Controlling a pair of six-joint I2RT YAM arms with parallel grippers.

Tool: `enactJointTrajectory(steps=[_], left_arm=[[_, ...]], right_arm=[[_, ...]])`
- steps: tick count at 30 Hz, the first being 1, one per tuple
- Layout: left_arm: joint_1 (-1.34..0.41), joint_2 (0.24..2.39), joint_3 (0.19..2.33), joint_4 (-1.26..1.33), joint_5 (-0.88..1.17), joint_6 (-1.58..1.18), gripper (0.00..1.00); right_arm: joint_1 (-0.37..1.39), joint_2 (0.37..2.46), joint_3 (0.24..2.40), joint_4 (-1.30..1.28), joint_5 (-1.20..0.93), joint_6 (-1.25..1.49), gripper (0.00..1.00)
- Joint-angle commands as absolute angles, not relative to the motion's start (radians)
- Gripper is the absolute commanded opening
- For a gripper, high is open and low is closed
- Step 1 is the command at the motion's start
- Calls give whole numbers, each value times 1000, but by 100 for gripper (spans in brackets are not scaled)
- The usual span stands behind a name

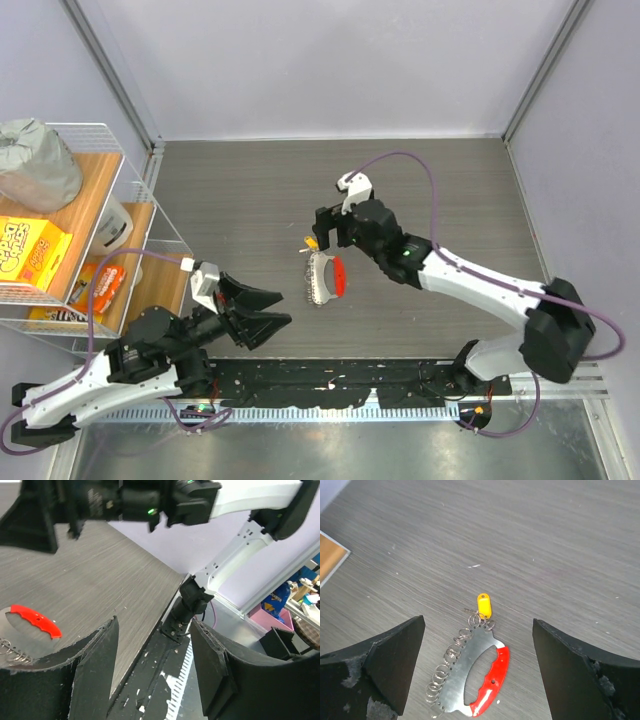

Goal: Put the keys on the keyring

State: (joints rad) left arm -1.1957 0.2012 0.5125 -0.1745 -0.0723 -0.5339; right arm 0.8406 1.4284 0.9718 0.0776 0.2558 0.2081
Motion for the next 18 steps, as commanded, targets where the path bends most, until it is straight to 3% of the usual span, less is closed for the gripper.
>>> enactJointTrajectory(steps=[1,3,6,7,18], left_arm=[[-1195,245,543,-156,-110,-497,66],[-1195,273,561,-158,-106,-480,73],[-1197,310,598,-170,-109,-462,96],[-1197,319,610,-173,-107,-454,99],[-1195,425,706,-170,-83,-431,100]], right_arm=[[845,1312,1044,-127,278,212,95],[844,1278,1089,-214,284,209,95],[844,1203,1129,-290,319,225,95],[844,1186,1134,-319,328,225,96],[844,824,1109,-374,448,293,95]])
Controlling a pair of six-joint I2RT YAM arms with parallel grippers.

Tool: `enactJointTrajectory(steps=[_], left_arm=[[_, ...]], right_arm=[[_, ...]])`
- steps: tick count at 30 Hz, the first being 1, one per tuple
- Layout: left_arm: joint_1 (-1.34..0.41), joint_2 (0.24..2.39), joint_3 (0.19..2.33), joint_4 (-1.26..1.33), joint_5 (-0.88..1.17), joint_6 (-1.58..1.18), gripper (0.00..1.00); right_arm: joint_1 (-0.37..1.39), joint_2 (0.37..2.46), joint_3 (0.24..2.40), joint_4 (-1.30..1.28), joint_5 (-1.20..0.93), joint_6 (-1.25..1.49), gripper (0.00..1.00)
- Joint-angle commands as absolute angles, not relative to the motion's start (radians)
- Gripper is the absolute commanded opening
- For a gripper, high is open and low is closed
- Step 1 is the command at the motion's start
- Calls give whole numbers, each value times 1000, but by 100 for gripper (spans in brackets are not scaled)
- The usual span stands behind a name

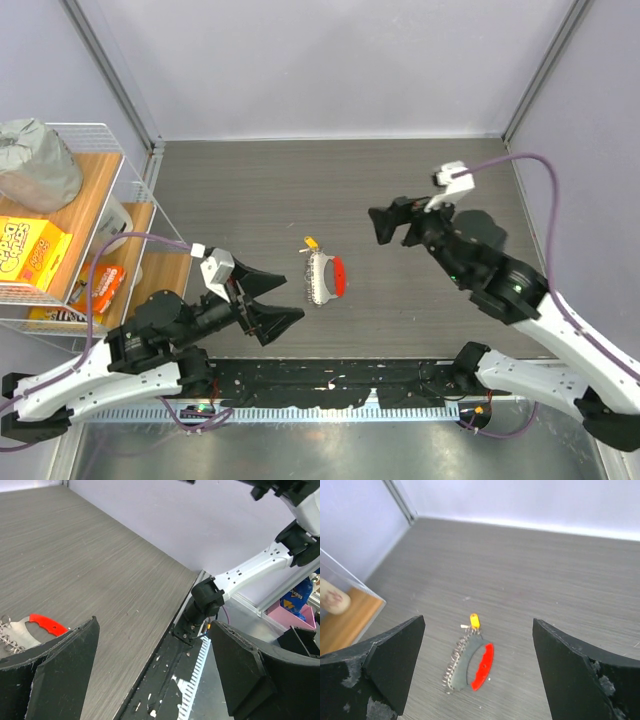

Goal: Put the keys on the keyring

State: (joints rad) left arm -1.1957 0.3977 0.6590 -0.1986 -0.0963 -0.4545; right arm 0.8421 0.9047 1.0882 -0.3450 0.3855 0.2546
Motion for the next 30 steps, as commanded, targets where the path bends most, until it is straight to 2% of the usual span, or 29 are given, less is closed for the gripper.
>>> enactJointTrajectory(steps=[1,11,21,28,30], left_arm=[[-1196,428,709,-166,-81,-431,100],[-1197,429,733,-184,-103,-425,100],[-1197,420,747,-210,-117,-405,100],[-1195,416,746,-218,-120,-399,100],[-1196,413,744,-219,-127,-391,100]], right_arm=[[845,806,1112,-388,443,296,96],[845,782,1128,-446,315,288,95],[844,721,1086,-405,322,262,96],[845,791,1149,-477,229,207,95],[848,810,1135,-466,302,247,96]])
